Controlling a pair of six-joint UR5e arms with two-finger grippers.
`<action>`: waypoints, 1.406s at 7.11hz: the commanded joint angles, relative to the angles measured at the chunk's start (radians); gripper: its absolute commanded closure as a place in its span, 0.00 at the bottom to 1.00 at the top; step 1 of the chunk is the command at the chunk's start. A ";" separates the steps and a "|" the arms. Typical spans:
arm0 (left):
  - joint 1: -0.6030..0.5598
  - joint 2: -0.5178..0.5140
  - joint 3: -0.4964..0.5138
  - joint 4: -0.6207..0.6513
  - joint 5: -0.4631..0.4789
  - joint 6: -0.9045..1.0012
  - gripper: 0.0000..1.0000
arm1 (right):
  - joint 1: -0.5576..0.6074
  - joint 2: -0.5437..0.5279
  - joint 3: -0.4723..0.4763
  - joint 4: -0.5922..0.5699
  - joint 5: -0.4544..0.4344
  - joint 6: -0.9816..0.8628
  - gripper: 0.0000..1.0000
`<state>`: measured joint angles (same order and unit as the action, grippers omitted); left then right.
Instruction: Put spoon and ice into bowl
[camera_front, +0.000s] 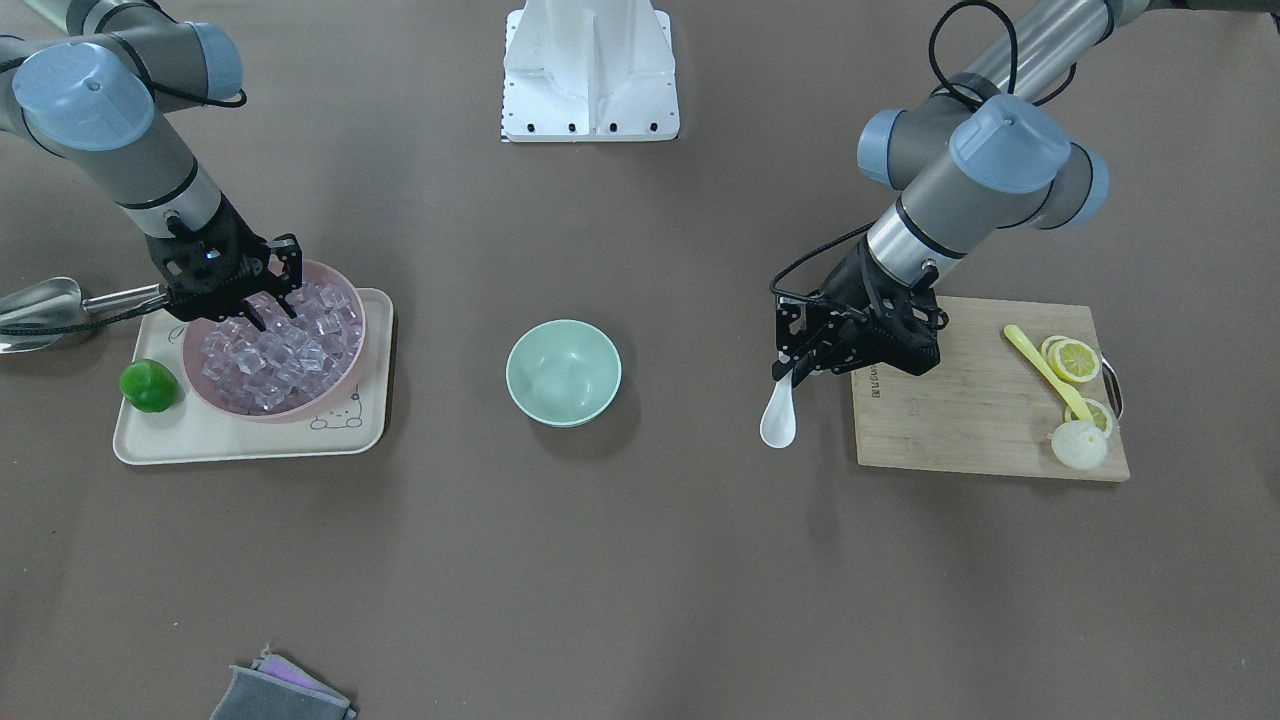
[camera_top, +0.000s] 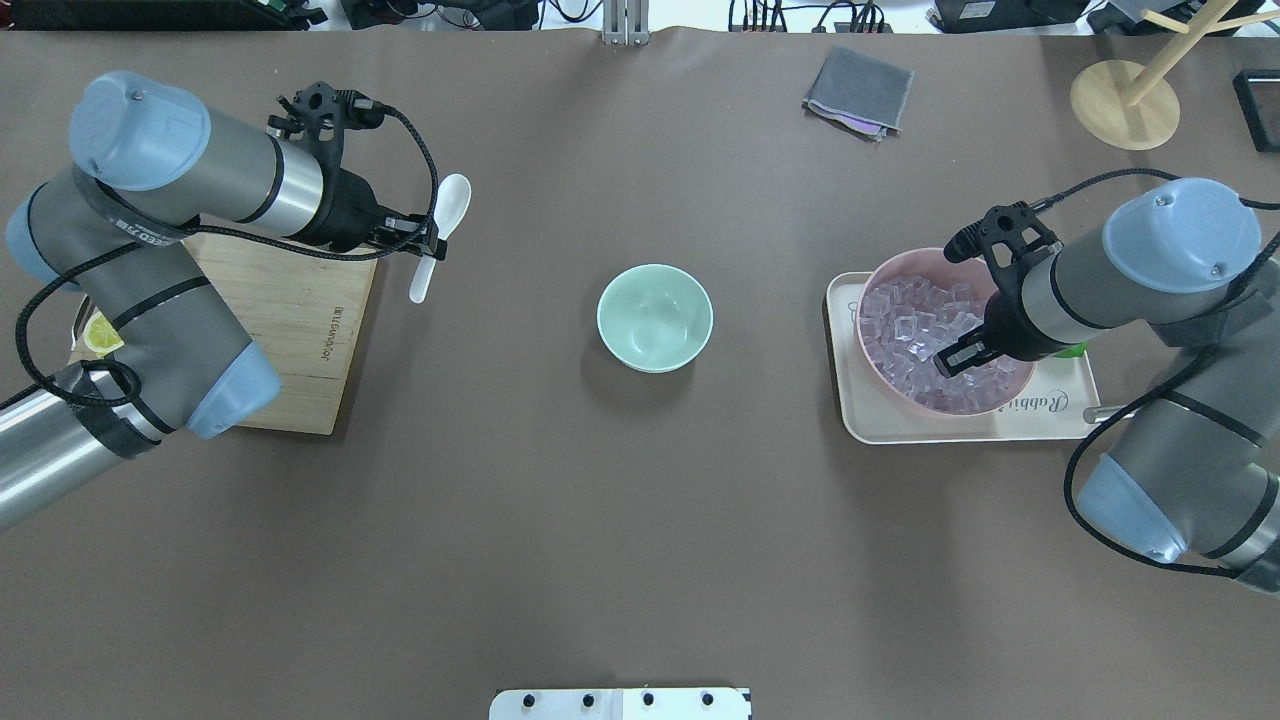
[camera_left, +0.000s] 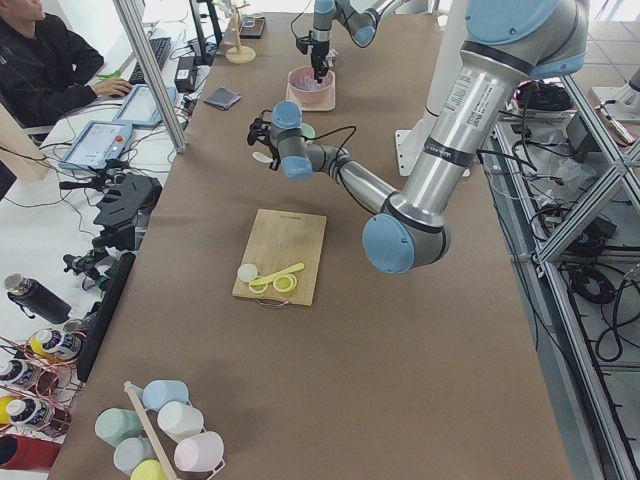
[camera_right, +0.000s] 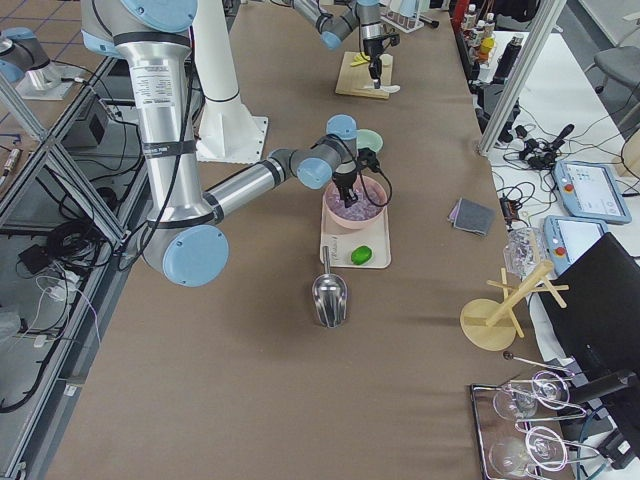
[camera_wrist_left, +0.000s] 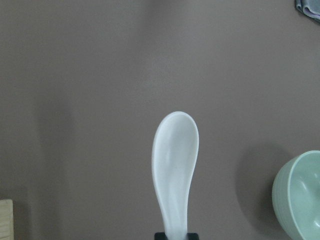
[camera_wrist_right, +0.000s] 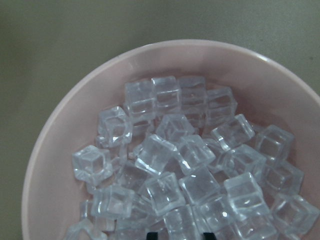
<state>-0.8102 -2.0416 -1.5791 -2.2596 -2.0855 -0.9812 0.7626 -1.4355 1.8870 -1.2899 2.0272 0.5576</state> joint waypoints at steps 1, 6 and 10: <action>0.003 0.000 0.001 0.000 0.010 0.001 1.00 | -0.005 0.001 -0.003 -0.002 -0.007 -0.001 0.61; 0.011 -0.002 0.002 0.000 0.010 0.001 1.00 | -0.005 0.004 -0.022 0.000 -0.010 -0.001 0.51; 0.011 -0.017 0.013 0.000 0.010 0.004 1.00 | -0.005 0.009 -0.023 0.001 -0.008 0.015 1.00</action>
<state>-0.7993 -2.0567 -1.5676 -2.2595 -2.0751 -0.9784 0.7576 -1.4275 1.8611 -1.2887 2.0181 0.5691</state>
